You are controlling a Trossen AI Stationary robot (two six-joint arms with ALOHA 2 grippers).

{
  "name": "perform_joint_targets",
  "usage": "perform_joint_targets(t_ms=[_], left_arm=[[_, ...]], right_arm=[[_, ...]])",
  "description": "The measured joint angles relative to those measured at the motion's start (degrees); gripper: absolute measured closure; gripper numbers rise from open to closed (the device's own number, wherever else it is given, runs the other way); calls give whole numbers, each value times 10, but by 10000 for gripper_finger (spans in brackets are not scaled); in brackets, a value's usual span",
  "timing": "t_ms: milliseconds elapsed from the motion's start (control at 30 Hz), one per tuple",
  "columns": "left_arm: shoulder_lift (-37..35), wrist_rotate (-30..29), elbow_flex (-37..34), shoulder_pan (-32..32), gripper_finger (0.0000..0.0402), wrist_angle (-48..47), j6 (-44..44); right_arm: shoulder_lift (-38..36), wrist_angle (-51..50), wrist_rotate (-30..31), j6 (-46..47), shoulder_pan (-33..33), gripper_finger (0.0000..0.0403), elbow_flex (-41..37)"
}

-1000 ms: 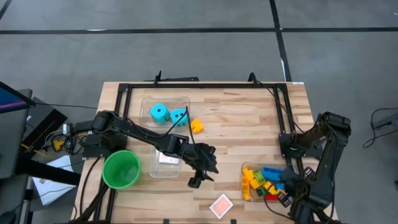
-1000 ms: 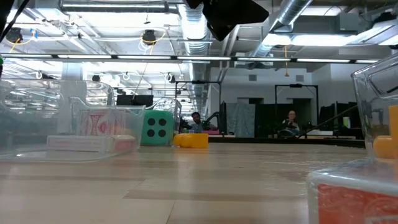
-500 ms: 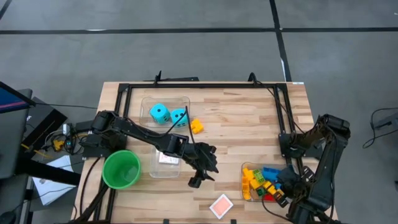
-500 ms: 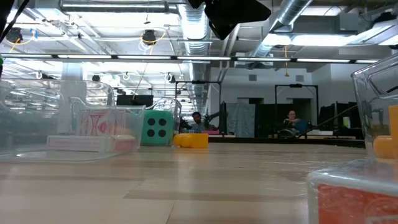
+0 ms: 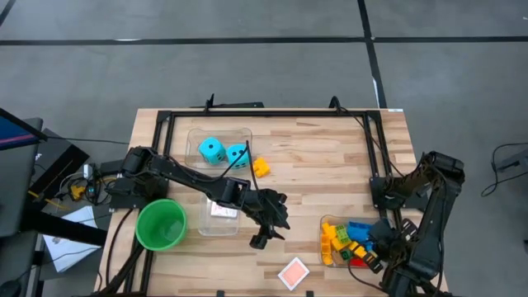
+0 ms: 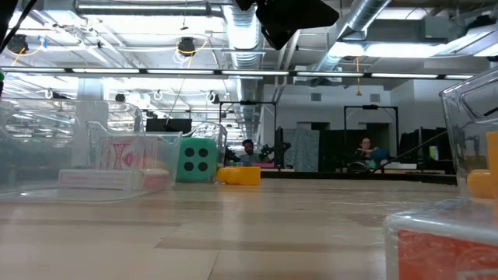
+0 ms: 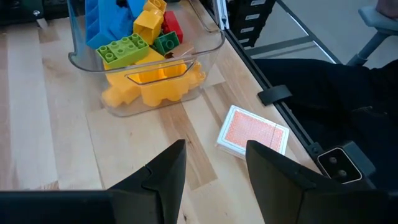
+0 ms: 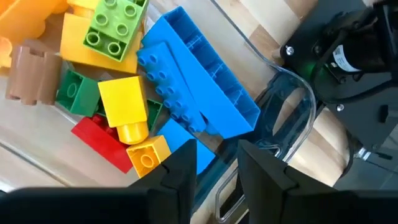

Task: Pick & Place Toys
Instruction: Put the yellow game piece into the bottom right transparent bin

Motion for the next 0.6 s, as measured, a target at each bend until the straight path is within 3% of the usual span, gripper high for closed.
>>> perform_joint_targets(t_ms=[133,267,467,600], left_arm=[[0,0,0,0,238,0,0],[0,0,0,0,238,6,0],[0,2,0,0,238,9,0],[0,2,0,-1,238,9,1]], right_arm=[[0,0,17,-53,-14,295,0],[0,0,81,-161,-36,295,0],[0,0,268,-340,-80,295,0],[-6,0,383,-381,-112,294,0]])
